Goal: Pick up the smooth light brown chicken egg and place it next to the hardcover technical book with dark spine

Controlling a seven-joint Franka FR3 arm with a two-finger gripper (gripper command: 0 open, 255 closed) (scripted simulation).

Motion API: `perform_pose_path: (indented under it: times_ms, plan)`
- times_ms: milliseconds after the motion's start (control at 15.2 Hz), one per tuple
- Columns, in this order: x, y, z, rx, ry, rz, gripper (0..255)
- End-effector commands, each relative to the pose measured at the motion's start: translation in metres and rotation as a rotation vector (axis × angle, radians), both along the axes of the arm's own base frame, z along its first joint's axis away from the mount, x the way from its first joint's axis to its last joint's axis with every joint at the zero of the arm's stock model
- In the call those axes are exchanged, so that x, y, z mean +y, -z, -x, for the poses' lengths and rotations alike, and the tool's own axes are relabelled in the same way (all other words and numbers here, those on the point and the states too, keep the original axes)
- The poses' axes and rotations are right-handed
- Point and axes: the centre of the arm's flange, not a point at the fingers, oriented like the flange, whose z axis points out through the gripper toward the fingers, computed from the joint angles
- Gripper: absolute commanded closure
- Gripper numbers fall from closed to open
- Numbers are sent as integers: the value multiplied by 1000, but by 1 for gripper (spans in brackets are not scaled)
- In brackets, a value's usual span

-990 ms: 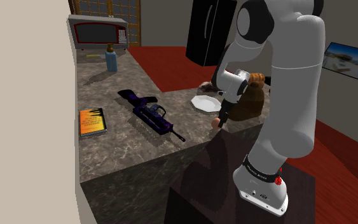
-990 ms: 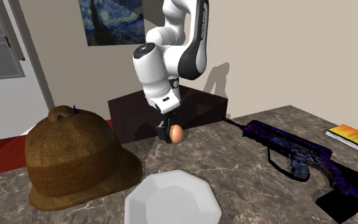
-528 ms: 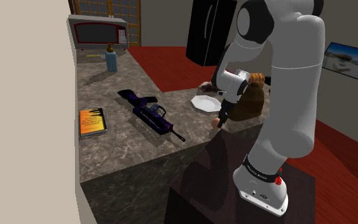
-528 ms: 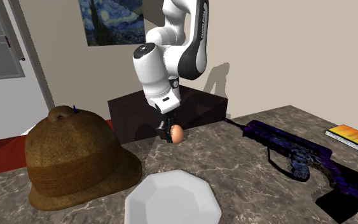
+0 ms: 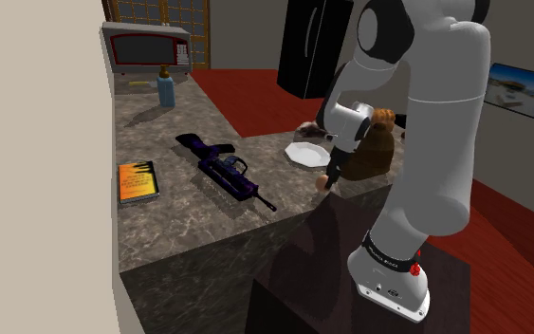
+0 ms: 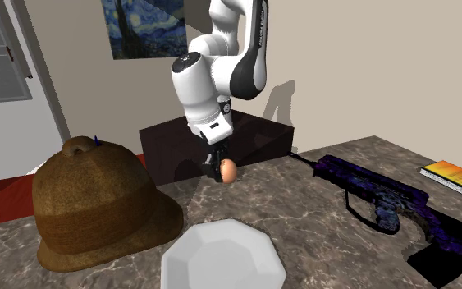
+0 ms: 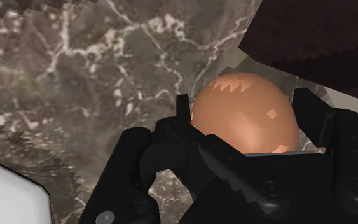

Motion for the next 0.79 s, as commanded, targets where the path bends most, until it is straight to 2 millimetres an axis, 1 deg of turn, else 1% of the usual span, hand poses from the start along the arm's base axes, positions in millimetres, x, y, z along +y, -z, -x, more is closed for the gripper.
perform_pose_path:
  times_ms: [0,726]
  plan:
    - [0,-9,0,1,0,0,255]
    - [0,-67,0,1,0,0,255]
